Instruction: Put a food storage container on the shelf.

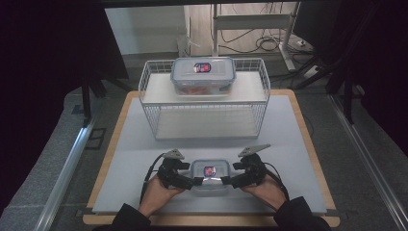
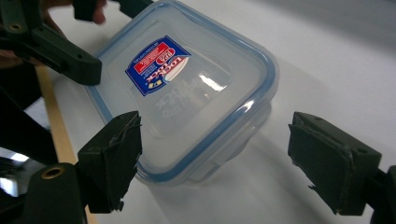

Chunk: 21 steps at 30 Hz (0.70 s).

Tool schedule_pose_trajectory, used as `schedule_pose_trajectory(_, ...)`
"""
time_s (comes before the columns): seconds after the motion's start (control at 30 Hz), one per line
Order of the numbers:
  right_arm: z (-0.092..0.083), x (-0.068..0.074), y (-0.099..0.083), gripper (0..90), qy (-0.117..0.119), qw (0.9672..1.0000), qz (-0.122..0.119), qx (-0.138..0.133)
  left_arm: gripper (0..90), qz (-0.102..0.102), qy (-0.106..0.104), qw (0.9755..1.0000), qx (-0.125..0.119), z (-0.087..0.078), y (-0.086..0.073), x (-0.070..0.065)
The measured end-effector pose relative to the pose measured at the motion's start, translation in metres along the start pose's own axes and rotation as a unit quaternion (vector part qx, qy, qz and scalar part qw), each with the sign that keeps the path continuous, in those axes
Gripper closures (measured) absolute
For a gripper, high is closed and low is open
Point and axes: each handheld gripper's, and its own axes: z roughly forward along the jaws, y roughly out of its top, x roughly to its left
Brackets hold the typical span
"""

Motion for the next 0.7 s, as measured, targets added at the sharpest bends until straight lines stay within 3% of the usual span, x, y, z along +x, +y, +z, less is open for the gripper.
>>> schedule_pose_trajectory(0.1, 0.004, -0.003, 0.001, 19.4, 0.023, 0.9995, 0.020, 0.005, 14.0, -0.011, -0.025, 0.9996, 0.001, 0.002, -0.001, 0.003)
schedule_pose_trajectory(0.2, 0.008, -0.002, 0.002, 22.1, 0.045, 0.9985, 0.029, 0.011, 15.8, -0.014, -0.019, 0.9997, 0.008, 0.002, 0.000, -0.001)
schedule_pose_trajectory(0.3, 0.009, -0.002, 0.001, 23.1, 0.047, 0.9982, 0.034, 0.014, 17.9, -0.012, -0.013, 0.9998, 0.008, -0.001, -0.001, -0.004)
schedule_pose_trajectory(0.53, 0.000, 0.002, -0.006, 36.9, 0.043, 0.9980, 0.046, 0.002, 30.2, -0.001, -0.013, 0.9999, 0.002, -0.011, -0.012, -0.011)
schedule_pose_trajectory(0.7, -0.004, 0.005, -0.011, 40.8, 0.046, 0.9978, 0.047, -0.006, 39.8, -0.010, -0.023, 0.9996, -0.015, -0.016, -0.018, -0.010)
